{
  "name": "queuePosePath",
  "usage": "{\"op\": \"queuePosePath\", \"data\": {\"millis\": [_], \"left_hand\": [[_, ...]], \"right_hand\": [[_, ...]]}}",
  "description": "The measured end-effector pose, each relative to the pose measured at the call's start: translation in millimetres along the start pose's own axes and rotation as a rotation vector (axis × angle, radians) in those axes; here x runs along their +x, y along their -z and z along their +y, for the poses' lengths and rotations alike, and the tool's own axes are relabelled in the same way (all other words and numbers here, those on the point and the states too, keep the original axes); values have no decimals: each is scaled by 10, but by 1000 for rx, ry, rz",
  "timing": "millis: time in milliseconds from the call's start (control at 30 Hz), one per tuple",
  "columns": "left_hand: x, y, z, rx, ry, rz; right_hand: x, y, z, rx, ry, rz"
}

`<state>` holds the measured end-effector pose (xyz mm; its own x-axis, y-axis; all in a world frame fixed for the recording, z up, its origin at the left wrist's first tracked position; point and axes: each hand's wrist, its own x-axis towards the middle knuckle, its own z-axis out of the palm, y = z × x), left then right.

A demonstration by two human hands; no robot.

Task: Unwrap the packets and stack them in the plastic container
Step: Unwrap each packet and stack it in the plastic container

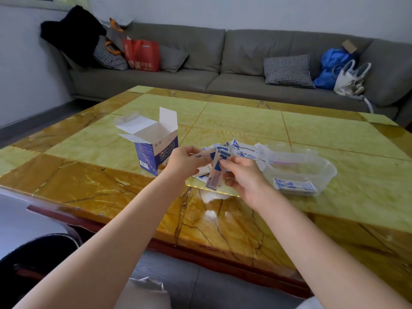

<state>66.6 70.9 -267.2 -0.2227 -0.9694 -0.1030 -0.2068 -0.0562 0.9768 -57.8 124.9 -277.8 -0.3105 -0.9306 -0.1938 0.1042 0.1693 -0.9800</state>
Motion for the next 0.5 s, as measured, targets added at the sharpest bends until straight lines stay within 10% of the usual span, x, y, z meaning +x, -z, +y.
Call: {"op": "queuePosePath", "data": {"millis": [500], "left_hand": [[76, 53, 7, -107, 153, -238]], "right_hand": [[110, 21, -6, 61, 11, 137]]}}
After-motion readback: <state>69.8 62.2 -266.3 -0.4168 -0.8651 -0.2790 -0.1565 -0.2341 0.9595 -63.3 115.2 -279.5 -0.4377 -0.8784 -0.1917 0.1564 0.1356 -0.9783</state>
